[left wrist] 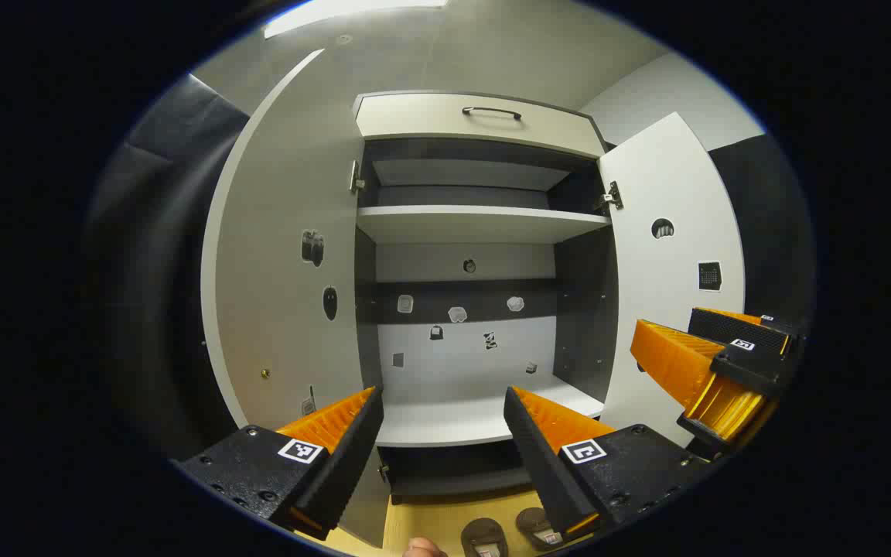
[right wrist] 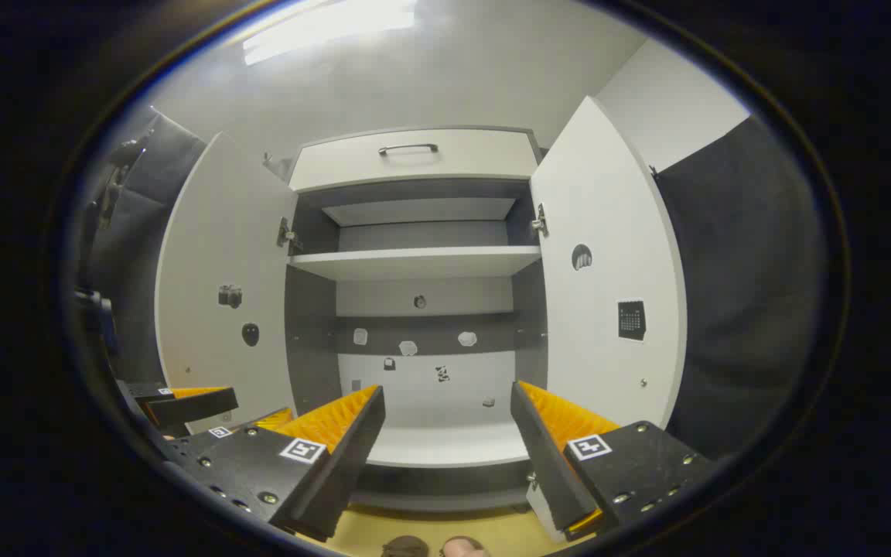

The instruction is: Grab one shoe with the right hand and put it into the shoe cabinet, grab the other shoe with the left hand and put it into the shoe cabinet; then close the right door with the right hand and the left door with the left hand.

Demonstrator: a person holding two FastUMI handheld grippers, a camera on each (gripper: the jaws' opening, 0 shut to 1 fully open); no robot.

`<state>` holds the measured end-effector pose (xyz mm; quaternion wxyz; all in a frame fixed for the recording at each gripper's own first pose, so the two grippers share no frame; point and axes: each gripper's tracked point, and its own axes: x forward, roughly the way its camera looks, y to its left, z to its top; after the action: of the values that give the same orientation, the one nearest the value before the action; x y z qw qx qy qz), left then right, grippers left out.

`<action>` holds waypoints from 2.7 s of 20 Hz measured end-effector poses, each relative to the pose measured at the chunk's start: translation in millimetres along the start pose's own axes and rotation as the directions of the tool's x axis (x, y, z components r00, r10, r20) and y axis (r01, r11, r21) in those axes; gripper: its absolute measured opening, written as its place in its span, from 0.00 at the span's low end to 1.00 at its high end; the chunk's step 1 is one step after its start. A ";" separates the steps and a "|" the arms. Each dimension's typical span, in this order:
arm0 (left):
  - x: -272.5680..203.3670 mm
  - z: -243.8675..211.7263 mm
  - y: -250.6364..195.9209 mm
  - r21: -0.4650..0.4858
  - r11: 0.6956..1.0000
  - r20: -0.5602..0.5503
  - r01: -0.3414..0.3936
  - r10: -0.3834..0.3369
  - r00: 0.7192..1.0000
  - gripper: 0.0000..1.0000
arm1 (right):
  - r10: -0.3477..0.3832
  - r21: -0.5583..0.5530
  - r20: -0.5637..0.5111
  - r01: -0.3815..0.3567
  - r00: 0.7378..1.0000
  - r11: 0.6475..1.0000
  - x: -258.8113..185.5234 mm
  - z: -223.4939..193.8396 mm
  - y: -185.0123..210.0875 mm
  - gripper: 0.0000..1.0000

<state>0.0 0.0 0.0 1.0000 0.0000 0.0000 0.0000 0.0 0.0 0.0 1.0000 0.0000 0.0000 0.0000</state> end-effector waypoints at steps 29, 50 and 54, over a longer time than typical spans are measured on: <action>10.9 4.4 27.4 -0.003 0.996 0.007 -0.085 0.085 0.996 0.96 | 0.078 -0.013 -0.508 -0.098 0.858 0.995 -40.1 -309.9 -2.3 0.88; 23.8 -0.6 51.1 0.004 0.992 -0.006 -0.125 0.125 0.992 0.95 | 0.021 -0.025 -0.831 -0.075 0.556 0.997 -80.1 -538.7 -17.5 0.70; 25.7 0.7 52.2 0.001 0.991 0.000 -0.130 0.130 0.991 0.95 | 0.004 -0.043 -0.835 -0.073 0.551 0.996 -63.2 -553.6 -18.0 0.58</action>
<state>25.7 52.2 0.7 0.9979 0.0005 0.0003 0.0652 -63.2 -18.0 -553.6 0.8798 -0.0360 0.4735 0.0219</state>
